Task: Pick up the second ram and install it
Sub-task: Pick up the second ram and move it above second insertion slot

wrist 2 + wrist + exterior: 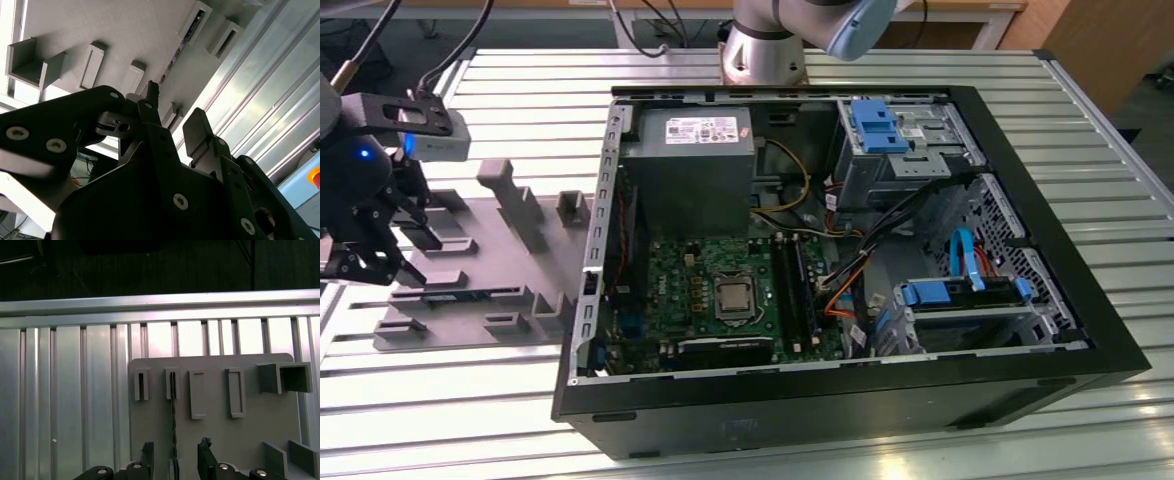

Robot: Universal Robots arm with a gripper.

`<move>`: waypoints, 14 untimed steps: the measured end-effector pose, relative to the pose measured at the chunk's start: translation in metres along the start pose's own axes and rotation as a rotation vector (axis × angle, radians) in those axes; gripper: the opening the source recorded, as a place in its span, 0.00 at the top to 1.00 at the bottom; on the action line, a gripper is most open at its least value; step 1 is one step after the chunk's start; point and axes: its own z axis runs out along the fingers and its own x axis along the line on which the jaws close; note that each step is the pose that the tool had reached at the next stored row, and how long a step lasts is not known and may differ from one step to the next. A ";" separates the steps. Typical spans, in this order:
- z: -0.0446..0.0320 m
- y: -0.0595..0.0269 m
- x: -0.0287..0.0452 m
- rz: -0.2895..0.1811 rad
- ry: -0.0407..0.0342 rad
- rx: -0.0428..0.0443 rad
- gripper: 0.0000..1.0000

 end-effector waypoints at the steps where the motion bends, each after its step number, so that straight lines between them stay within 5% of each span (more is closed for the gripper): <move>1: 0.0004 0.0005 0.0000 0.000 -0.0001 0.0001 0.53; 14: 0.0040 0.0043 0.0004 0.000 -0.0003 0.0093 0.53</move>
